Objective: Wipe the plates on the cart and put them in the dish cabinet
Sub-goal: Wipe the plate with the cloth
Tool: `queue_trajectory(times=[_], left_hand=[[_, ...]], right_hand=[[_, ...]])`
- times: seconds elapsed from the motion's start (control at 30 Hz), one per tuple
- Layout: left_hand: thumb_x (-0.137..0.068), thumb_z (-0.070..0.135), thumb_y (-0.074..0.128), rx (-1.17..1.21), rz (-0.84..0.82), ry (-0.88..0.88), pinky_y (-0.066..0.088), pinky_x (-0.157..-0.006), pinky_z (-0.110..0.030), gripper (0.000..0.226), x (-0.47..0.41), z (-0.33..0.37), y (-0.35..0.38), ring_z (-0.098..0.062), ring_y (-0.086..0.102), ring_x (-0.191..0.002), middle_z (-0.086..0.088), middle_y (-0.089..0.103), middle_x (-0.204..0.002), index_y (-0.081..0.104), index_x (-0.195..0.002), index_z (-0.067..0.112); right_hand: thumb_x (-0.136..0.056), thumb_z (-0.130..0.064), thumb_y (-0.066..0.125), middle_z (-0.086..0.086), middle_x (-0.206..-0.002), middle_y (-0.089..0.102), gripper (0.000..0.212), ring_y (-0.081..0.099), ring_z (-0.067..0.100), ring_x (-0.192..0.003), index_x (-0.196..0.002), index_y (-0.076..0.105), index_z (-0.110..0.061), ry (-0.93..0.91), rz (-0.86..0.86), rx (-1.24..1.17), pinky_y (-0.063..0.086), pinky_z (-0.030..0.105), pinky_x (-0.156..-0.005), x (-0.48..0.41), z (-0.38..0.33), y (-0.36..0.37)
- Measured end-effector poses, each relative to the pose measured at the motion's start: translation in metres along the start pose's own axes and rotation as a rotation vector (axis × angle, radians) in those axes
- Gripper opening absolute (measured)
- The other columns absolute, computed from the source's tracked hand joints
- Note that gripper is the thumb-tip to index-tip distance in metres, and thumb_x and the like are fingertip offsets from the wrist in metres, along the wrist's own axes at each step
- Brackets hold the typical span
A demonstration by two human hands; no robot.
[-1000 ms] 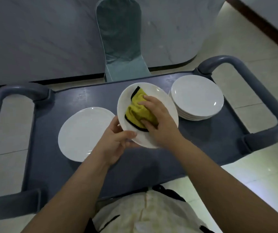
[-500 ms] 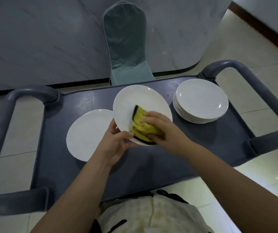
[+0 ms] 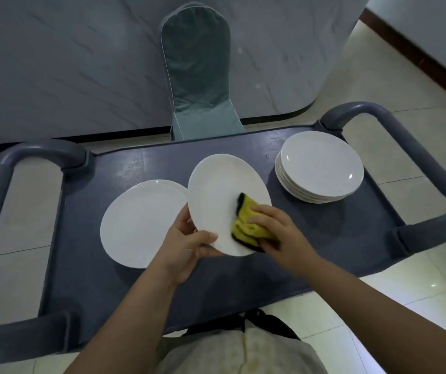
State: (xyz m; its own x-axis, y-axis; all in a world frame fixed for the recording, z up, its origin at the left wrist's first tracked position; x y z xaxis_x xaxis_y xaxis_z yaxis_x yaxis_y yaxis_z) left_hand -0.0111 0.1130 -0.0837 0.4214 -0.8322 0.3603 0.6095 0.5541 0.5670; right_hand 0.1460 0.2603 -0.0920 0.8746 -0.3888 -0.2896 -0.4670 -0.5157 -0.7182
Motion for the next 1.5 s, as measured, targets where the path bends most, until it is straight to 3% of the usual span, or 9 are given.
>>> queue_trajectory(times=[0.17, 0.37, 0.53, 0.6, 0.67, 0.8, 1.03, 1.23, 1.5], left_hand=[[-0.067, -0.01, 0.063, -0.038, -0.095, -0.054, 0.055, -0.074, -0.057, 0.064, 0.001, -0.011, 0.015, -0.033, 0.063, -0.109, -0.011, 0.064, -0.122, 0.061, -0.122, 0.022], [-0.066, -0.01, 0.059, 0.067, -0.052, -0.032, 0.052, -0.079, -0.065, 0.066, 0.001, 0.001, -0.003, -0.036, 0.065, -0.104, -0.014, 0.065, -0.12, 0.057, -0.126, 0.019], [-0.066, -0.009, 0.06, 0.026, -0.07, -0.098, 0.056, -0.072, -0.055, 0.065, 0.005, -0.014, 0.008, -0.031, 0.065, -0.106, -0.009, 0.065, -0.121, 0.059, -0.124, 0.021], [-0.068, -0.008, 0.06, 0.02, -0.094, -0.096, 0.055, -0.074, -0.056, 0.064, 0.006, -0.015, 0.012, -0.031, 0.065, -0.105, -0.011, 0.065, -0.119, 0.057, -0.126, 0.019], [-0.069, -0.008, 0.06, 0.015, -0.099, -0.064, 0.054, -0.076, -0.059, 0.065, 0.006, -0.009, 0.009, -0.034, 0.064, -0.106, -0.014, 0.064, -0.12, 0.055, -0.129, 0.018], [-0.067, -0.01, 0.059, 0.043, -0.051, -0.024, 0.054, -0.076, -0.06, 0.069, 0.008, 0.0, -0.008, -0.039, 0.062, -0.109, -0.015, 0.064, -0.123, 0.054, -0.13, 0.017], [-0.068, -0.01, 0.06, -0.058, -0.12, -0.043, 0.056, -0.073, -0.055, 0.065, 0.016, -0.003, 0.008, -0.032, 0.064, -0.106, -0.011, 0.065, -0.12, 0.059, -0.125, 0.022], [-0.068, -0.012, 0.059, 0.001, -0.084, 0.03, 0.054, -0.076, -0.062, 0.068, 0.018, 0.018, -0.002, -0.038, 0.064, -0.105, -0.017, 0.064, -0.121, 0.057, -0.128, 0.019], [-0.066, -0.009, 0.062, -0.198, -0.172, 0.009, 0.052, -0.078, -0.061, 0.069, 0.015, 0.017, 0.019, -0.036, 0.064, -0.104, -0.017, 0.065, -0.118, 0.06, -0.126, 0.024]], right_hand=[[-0.078, -0.002, 0.059, 0.011, -0.142, 0.047, 0.052, 0.041, 0.023, -0.129, -0.129, 0.055, -0.014, 0.311, 0.349, 0.031, 0.025, 0.027, -0.115, -0.056, 0.009, -0.01], [-0.075, 0.002, 0.062, -0.002, -0.144, 0.042, 0.057, 0.04, 0.015, -0.132, -0.126, 0.055, -0.022, -0.063, -0.124, 0.027, 0.029, 0.024, -0.113, -0.006, -0.027, 0.001], [-0.074, 0.002, 0.061, 0.005, -0.143, 0.046, 0.058, 0.041, 0.02, -0.131, -0.128, 0.059, -0.018, 0.148, 0.043, 0.111, 0.031, 0.043, -0.113, -0.04, 0.025, -0.031], [-0.076, 0.0, 0.061, 0.01, -0.143, 0.047, 0.054, 0.043, 0.023, -0.129, -0.128, 0.059, -0.012, 0.153, 0.1, 0.089, 0.025, 0.027, -0.116, -0.075, 0.002, -0.017], [-0.077, 0.001, 0.063, 0.006, -0.145, 0.044, 0.055, 0.038, 0.014, -0.132, -0.129, 0.057, -0.018, 0.043, -0.002, 0.028, 0.018, 0.016, -0.114, -0.078, -0.033, 0.005], [-0.08, 0.006, 0.063, -0.009, -0.148, 0.036, 0.063, 0.038, 0.016, -0.136, -0.128, 0.051, -0.032, -0.087, -0.204, -0.015, 0.032, 0.031, -0.113, -0.009, -0.035, 0.009], [-0.076, 0.0, 0.056, 0.007, -0.145, 0.045, 0.056, 0.042, 0.021, -0.13, -0.129, 0.057, -0.02, 0.111, 0.17, 0.076, 0.03, 0.038, -0.115, -0.067, -0.011, -0.023], [-0.084, -0.004, 0.059, -0.003, -0.148, 0.039, 0.049, 0.039, 0.018, -0.136, -0.128, 0.054, -0.025, -0.141, -0.097, 0.001, 0.032, 0.03, -0.113, -0.009, -0.053, 0.009], [-0.077, 0.0, 0.057, 0.004, -0.147, 0.042, 0.057, 0.042, 0.022, -0.131, -0.129, 0.053, -0.023, 0.111, 0.226, 0.084, 0.03, 0.037, -0.114, -0.058, -0.028, -0.033]])
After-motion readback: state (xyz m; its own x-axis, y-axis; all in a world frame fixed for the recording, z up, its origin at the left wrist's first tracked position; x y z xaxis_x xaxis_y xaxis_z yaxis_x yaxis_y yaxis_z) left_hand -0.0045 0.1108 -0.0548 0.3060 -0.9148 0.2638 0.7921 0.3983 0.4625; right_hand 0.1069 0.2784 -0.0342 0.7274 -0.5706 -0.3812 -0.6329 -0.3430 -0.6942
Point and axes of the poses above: each hand's wrist, its own x-axis away from the middle knuckle, its own y-axis out of the palm, z = x × y, the point moved 4 cm from there along -x, towards the middle knuckle
